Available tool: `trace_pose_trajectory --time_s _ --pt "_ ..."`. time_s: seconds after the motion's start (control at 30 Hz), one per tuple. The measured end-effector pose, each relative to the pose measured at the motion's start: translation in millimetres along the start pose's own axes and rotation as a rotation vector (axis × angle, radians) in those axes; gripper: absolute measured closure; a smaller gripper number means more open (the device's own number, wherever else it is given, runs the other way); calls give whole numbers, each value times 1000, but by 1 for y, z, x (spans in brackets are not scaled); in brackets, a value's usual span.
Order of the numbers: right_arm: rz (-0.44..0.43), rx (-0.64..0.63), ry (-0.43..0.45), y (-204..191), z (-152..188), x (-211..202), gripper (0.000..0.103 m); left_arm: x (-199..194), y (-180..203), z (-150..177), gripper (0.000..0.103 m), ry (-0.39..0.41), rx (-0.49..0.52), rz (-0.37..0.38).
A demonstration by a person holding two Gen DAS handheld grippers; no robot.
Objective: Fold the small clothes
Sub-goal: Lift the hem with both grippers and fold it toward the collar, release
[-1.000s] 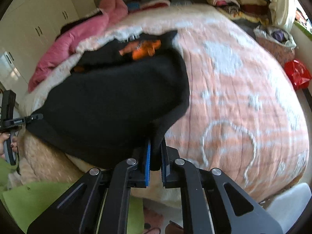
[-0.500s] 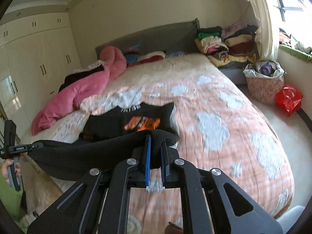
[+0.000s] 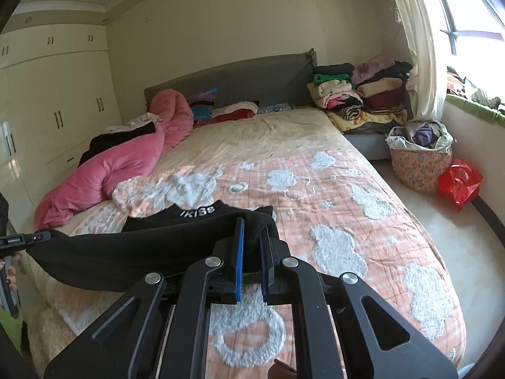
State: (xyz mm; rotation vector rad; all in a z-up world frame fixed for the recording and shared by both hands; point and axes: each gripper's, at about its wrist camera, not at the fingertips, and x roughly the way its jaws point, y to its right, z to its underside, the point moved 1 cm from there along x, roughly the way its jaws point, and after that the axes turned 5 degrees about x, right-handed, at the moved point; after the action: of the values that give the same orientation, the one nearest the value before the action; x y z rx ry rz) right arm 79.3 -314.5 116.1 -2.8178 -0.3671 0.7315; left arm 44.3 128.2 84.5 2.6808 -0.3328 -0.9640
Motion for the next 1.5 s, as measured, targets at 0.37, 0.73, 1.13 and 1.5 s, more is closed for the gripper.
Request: trace_pose_trajectory --time_s 0.37,0.73,1.13,1.5 --pt "5 33 -10 8 -10 34 96 32 -11 -28 100 -1 -32 -20" --pt "3 34 -28 5 -19 78 95 66 -28 -38 100 -18 -80 -65" --pt "49 16 -78 8 -26 126 95 104 -30 -49 100 -22 -52 -160" --pt "107 -60 -123 2 -31 169 95 131 -42 -56 100 -24 -65 -202"
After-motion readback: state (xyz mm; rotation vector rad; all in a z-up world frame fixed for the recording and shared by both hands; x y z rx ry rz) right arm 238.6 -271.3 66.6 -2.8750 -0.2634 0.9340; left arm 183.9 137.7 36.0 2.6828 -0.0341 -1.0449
